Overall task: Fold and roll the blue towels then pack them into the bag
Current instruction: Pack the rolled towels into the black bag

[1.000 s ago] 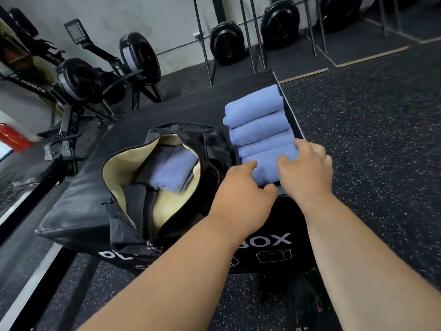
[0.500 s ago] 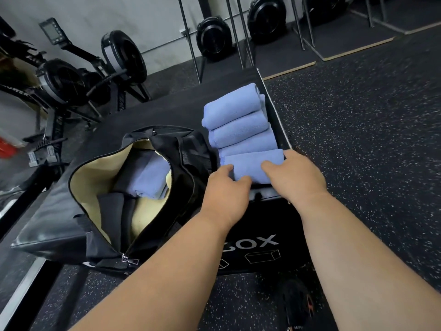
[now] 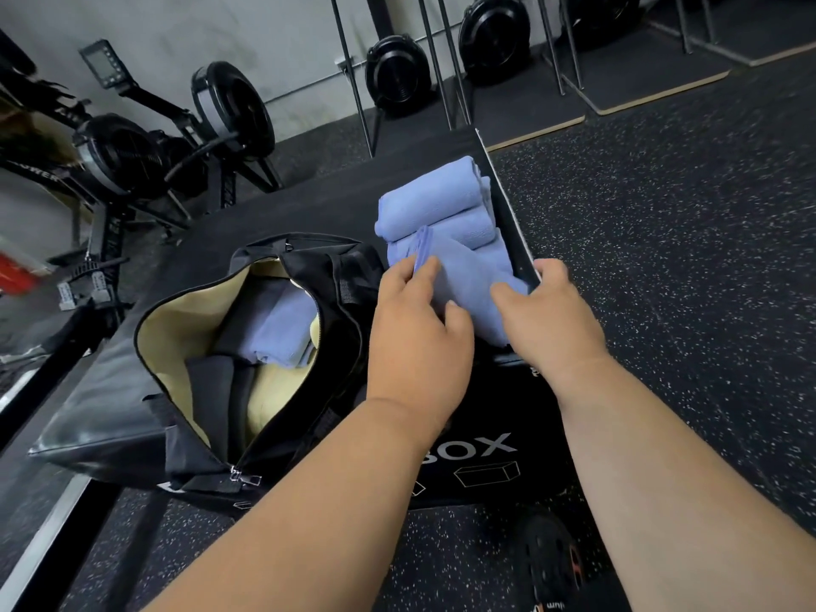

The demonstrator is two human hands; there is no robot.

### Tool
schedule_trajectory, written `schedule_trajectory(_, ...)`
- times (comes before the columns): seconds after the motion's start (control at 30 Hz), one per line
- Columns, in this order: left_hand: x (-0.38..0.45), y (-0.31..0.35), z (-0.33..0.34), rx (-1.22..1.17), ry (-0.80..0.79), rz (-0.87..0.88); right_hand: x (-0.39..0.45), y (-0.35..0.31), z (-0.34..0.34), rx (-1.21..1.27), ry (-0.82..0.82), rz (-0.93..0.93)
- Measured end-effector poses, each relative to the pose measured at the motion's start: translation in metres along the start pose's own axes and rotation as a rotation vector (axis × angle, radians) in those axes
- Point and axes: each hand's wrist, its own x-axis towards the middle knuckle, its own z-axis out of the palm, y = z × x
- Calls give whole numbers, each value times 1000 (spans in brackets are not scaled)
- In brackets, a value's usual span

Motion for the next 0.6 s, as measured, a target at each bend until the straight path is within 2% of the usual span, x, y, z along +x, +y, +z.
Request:
schedule_trajectory(0.13, -3, -2, -16, 144, 111, 242, -5, -7, 7, 28, -80, -167)
schedule_trajectory(0.23, -4, -13, -26, 233, 224, 506, -7, -15, 9, 210, -160, -307)
schedule_trajectory(0.3, -6, -19, -36, 235, 290, 594, -9, -18, 9, 346, -268, -337)
schedule_trajectory(0.43, -8, -23, -62, 152, 355, 618, -21, -27, 13, 652, -547, -337)
schedule_trajectory(0.6, -11, -24, -90, -33, 319, 513, -40, -39, 18, 759, -669, -390)
